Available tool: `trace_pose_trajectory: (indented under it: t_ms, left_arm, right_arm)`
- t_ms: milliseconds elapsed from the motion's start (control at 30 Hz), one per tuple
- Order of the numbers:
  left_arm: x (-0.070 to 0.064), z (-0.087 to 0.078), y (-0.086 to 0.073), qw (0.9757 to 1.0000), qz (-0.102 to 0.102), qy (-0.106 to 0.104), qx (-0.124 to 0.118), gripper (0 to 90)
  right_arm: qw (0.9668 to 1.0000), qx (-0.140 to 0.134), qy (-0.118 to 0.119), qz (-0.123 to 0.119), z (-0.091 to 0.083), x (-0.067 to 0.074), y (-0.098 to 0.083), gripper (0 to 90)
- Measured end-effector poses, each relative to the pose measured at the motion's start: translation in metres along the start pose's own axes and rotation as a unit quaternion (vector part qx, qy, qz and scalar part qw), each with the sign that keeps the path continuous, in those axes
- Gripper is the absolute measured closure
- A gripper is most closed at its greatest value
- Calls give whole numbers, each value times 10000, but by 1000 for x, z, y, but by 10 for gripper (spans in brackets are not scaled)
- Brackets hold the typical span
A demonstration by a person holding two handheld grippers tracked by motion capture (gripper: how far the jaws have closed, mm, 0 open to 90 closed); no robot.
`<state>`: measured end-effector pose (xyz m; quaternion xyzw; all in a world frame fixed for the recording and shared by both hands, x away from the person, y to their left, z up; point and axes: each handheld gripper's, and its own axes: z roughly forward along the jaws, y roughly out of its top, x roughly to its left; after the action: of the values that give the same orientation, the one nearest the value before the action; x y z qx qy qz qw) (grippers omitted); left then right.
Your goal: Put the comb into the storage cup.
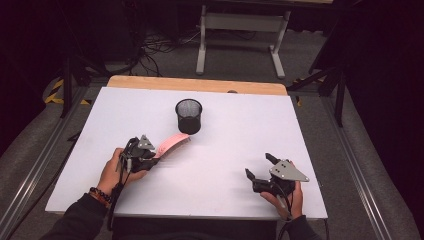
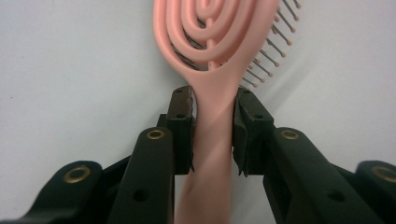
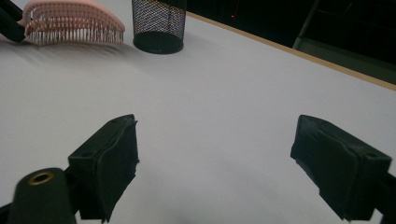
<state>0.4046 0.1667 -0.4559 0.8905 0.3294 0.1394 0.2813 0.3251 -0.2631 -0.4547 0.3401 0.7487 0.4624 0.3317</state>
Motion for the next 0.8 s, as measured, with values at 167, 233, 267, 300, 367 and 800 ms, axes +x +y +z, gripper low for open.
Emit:
trace_pose_trajectory:
  t_ms: [167, 233, 267, 300, 367, 800]
  left_arm:
    - [-1, 3, 2, 9998, 33, -104, 139, 688]
    - [0, 3, 3, 9994, -23, -286, 180, 673]
    - [1, 4, 4, 9989, -21, -396, 229, 666]
    - [1, 4, 4, 9989, -21, -396, 229, 649]
    - [3, 5, 6, 9981, -22, -519, 336, 632]
    - [10, 10, 20, 9934, 29, -943, 646, 500]
  right_arm:
    - [10000, 5, 11, -15, 0, 0, 0, 147]
    - [10000, 14, 26, -13, 0, 0, 0, 147]
    - [10000, 19, 24, -19, 0, 0, 0, 147]
    - [10000, 19, 24, -19, 0, 0, 0, 147]
    - [10000, 18, 19, -19, 0, 0, 0, 147]
    - [10000, 46, -3, 1, 1, 0, 0, 148]
